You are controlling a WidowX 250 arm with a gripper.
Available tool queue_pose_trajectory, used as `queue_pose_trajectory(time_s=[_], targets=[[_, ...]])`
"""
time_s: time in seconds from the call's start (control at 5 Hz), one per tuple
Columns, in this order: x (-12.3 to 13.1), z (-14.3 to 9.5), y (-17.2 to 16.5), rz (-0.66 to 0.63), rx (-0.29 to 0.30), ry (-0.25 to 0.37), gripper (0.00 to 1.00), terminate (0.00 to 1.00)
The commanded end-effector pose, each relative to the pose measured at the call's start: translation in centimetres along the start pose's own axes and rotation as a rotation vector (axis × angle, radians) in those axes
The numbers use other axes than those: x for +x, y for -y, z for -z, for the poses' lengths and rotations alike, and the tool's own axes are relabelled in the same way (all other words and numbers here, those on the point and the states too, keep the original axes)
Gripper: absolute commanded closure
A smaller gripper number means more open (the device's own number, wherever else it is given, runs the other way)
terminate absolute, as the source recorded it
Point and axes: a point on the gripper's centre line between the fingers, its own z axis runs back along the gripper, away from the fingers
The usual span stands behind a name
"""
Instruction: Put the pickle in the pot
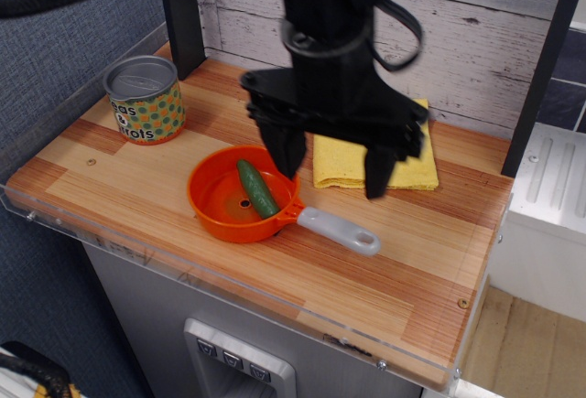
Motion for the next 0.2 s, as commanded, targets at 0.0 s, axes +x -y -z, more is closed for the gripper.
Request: queue_pose_trajectory(time_s=[0.0], targets=[[-0.96,-0.74,0.47,0.109,-0.019,-0.008,0.00,1.00]])
